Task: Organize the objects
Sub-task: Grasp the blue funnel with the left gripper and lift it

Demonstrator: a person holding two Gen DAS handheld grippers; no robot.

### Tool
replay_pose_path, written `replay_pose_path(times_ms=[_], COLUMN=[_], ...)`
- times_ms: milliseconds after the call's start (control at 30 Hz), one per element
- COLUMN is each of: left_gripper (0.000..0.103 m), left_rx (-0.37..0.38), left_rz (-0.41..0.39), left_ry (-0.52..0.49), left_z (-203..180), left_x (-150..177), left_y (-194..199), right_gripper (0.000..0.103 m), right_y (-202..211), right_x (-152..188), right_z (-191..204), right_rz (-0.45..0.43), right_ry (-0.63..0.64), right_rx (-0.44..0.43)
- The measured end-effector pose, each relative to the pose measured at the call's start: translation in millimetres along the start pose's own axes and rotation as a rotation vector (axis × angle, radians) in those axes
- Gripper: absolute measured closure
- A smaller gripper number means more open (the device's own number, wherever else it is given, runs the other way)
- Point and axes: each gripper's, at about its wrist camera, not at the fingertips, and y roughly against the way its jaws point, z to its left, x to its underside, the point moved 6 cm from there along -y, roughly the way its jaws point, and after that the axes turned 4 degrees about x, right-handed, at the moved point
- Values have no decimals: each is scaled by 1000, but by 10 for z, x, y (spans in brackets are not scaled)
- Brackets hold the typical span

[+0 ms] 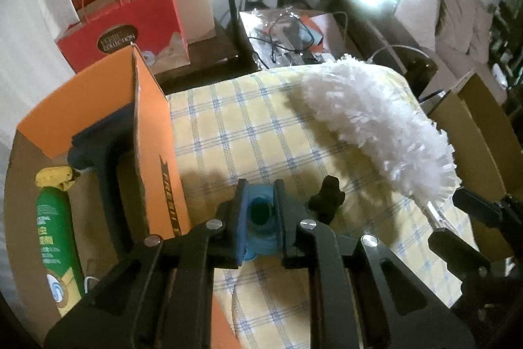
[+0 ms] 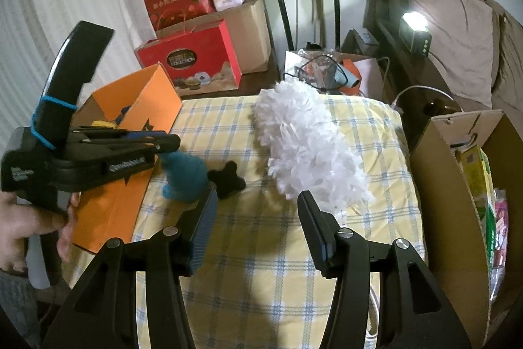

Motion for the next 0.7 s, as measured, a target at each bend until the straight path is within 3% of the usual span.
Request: replay_pose_path(times_ms=[233,700], left_gripper=[90,90], left_rx=[54,135], left_rz=[-29,-189], left_ry=[1,35], left_z=[-103,-33], left_x=[-21,-185], left_y=[139,989], right_gripper=[50,56], right_y=[-31,-395], right_x=[12,-77], right_z=[-2,169], right_rz=[6,49], right_ry=[-10,34], right_rx=[-13,-69])
